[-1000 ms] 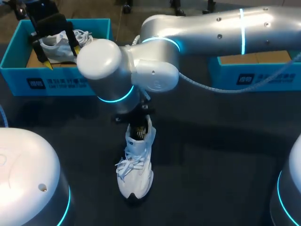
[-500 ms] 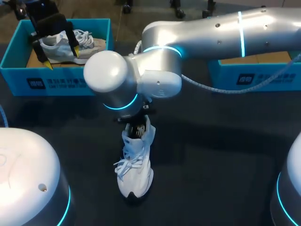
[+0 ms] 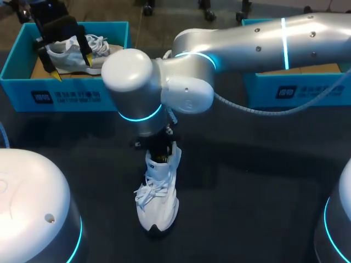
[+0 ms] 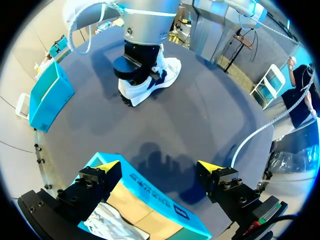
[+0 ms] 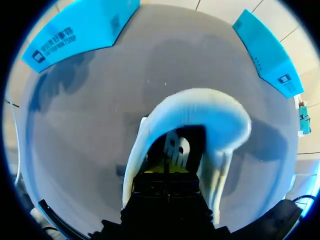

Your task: Take the shoe out of the shoebox, open the shoe tongue, remove and reinsert the insole, then place the shoe into the shoebox

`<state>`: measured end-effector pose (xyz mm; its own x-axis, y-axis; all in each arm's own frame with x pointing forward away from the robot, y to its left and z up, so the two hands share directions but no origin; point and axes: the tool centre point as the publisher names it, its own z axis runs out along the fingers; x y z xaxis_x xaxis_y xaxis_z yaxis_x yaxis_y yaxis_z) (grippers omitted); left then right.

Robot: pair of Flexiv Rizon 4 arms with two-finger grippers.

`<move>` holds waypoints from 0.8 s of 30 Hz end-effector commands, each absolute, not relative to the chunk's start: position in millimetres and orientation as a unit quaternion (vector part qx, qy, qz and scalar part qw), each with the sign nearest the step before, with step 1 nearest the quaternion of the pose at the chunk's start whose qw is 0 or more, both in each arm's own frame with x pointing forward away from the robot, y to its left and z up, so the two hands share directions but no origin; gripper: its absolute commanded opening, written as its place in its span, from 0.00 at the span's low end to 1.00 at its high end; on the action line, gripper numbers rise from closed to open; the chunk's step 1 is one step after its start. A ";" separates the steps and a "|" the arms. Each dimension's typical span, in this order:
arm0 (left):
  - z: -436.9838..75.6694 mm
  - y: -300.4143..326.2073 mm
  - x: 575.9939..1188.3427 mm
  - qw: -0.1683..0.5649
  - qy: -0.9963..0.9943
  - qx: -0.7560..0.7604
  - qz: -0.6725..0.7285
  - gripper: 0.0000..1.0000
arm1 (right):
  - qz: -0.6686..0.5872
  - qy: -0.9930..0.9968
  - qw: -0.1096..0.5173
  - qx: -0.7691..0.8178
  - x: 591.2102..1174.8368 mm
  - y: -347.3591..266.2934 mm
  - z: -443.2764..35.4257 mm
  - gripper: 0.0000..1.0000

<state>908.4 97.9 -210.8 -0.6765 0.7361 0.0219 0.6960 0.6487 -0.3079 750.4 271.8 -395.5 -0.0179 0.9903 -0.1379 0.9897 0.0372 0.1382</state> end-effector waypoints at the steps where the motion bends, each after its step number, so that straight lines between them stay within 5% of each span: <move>1: -210.7 98.2 909.4 0.074 -0.905 -0.396 0.138 1.00 | 0.000 0.683 0.145 0.716 739.6 279.4 -366.4 0.00; 9: -210.7 98.2 909.4 0.074 -0.905 -0.396 0.138 1.00 | -0.007 0.670 0.178 0.721 745.9 267.6 -344.1 0.00; 24: -210.7 98.2 909.4 0.074 -0.905 -0.396 0.138 1.00 | -0.004 0.676 0.189 0.713 762.2 265.6 -379.6 0.00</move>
